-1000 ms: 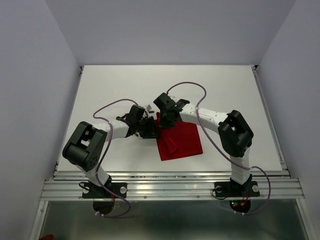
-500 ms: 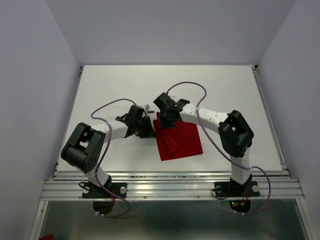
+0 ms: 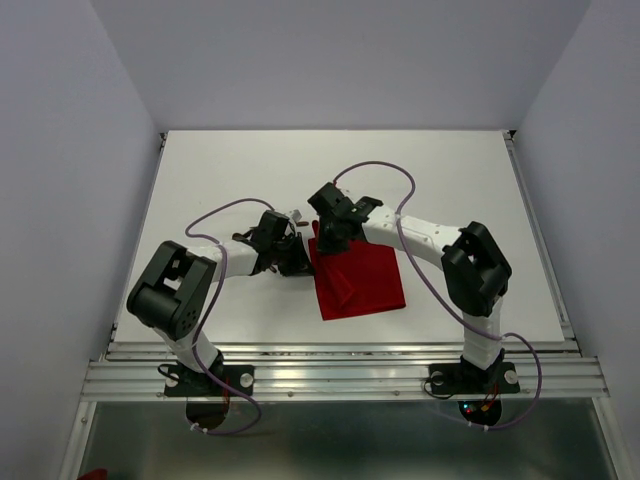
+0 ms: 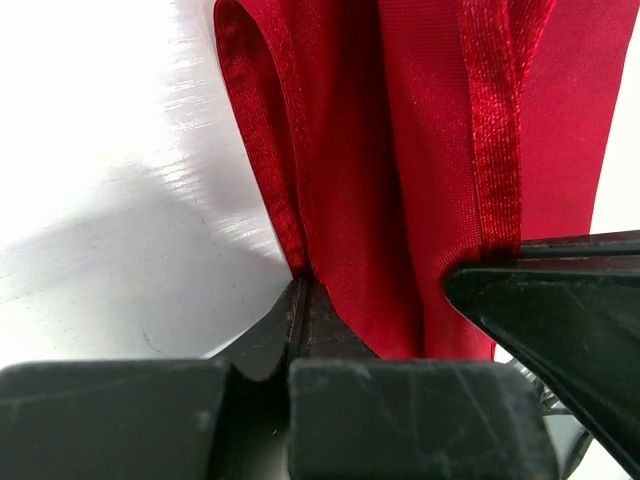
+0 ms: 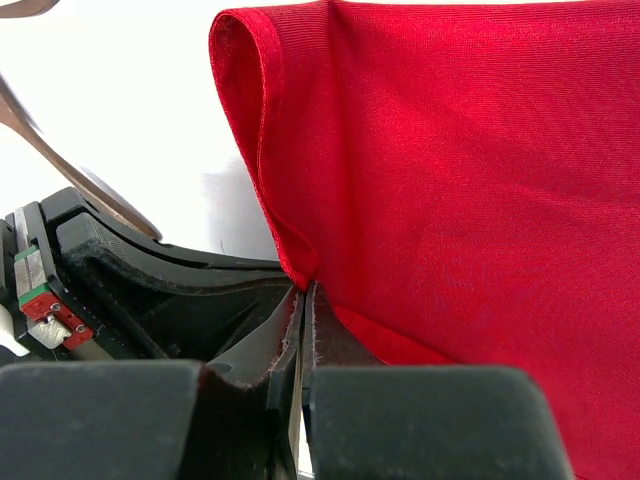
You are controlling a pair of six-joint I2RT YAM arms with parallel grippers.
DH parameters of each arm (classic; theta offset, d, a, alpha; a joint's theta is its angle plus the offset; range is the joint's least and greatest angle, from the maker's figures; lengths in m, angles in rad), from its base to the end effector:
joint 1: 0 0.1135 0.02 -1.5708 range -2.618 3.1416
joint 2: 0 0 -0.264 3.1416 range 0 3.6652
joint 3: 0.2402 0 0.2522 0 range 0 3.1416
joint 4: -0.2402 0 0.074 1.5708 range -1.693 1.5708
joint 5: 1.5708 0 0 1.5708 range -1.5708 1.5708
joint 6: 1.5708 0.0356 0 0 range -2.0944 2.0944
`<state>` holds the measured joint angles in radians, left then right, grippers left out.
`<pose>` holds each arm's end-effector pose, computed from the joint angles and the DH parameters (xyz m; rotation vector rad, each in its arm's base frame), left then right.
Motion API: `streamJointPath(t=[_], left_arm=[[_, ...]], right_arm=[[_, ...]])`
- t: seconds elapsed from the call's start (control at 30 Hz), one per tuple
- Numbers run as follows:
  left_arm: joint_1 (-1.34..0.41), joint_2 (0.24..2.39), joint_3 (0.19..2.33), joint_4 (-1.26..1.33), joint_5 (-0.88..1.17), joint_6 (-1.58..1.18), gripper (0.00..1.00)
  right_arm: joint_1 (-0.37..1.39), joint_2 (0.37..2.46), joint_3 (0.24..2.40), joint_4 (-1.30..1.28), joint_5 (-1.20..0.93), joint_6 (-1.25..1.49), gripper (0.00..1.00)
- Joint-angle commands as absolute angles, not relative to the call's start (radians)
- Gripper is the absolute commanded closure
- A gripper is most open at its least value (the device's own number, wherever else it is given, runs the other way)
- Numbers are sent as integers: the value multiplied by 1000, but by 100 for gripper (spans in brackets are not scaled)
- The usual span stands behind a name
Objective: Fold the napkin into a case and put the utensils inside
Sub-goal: Fold the rectangle-folded napkin at the center of the board.
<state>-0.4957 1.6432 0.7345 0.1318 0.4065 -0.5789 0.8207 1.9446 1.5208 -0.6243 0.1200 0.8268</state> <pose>0.2687 -0.1613 0.1457 0.1112 2.4918 -0.9732 0.2887 0.3036 0.2185 0.0511 2.6700 0.4150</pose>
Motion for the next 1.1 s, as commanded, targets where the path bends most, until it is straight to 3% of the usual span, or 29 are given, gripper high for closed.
streamJointPath(t=[0.0, 0.93, 1.0, 1.07], left_arm=[[-495, 1664, 741, 126, 387, -569, 100], [-495, 1678, 753, 120, 388, -568, 100], [-495, 1677, 756, 117, 388, -566, 100], [-495, 1677, 761, 112, 385, -566, 100]], right_arm=[[831, 1901, 1514, -594, 109, 824, 99], [850, 1999, 1532, -581, 61, 834, 99], [850, 1999, 1535, -577, 60, 834, 95], [850, 1993, 1539, -577, 66, 831, 75]])
